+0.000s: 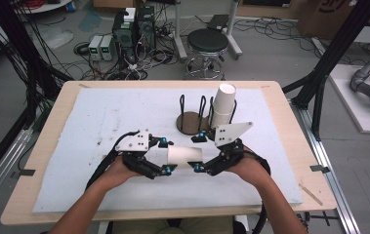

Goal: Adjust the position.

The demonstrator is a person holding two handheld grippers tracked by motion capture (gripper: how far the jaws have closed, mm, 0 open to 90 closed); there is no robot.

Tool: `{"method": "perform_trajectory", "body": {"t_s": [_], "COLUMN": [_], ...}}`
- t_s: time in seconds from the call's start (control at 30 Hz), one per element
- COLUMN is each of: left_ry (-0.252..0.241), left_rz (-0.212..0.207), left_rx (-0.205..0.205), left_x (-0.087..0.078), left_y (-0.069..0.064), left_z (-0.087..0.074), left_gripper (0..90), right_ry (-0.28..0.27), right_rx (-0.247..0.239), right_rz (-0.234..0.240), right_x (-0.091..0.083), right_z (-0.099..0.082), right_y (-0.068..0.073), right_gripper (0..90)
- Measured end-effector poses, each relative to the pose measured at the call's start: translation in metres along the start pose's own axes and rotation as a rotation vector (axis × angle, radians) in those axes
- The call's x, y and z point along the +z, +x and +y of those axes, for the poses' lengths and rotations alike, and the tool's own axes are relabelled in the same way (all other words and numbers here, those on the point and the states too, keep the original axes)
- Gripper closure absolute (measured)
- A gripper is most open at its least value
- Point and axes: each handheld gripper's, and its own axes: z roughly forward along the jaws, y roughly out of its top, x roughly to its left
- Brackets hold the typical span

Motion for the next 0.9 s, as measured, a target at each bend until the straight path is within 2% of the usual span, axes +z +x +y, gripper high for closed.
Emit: {"method": "perform_trajectory", "body": {"t_s": [0.2,0.5,0.6,0.7,0.9], "left_ry": [0.116,0.255,0.282,0.301,0.320], "left_rz": [0.006,0.013,0.009,0.007,0.004], "left_rx": [0.048,0.064,0.068,0.070,0.064], "left_x": [0.000,0.002,0.003,0.005,0.008], "left_y": [0.004,0.008,0.009,0.009,0.009], "left_z": [0.016,0.034,0.039,0.041,0.042], "left_gripper": [26.6,26.6,26.5,26.5,26.3], "right_ry": [0.111,0.268,0.320,0.349,0.410], "right_rx": [-0.071,-0.151,-0.176,-0.192,-0.204], "right_rz": [-0.041,-0.057,-0.060,-0.064,-0.059], "right_x": [0.002,0.011,0.015,0.020,0.031], "right_z": [0.004,0.016,0.021,0.025,0.027], "right_y": [0.003,0.006,0.006,0.006,0.008], "right_gripper": [24.6,25.2,25.8,25.8,27.0]}}
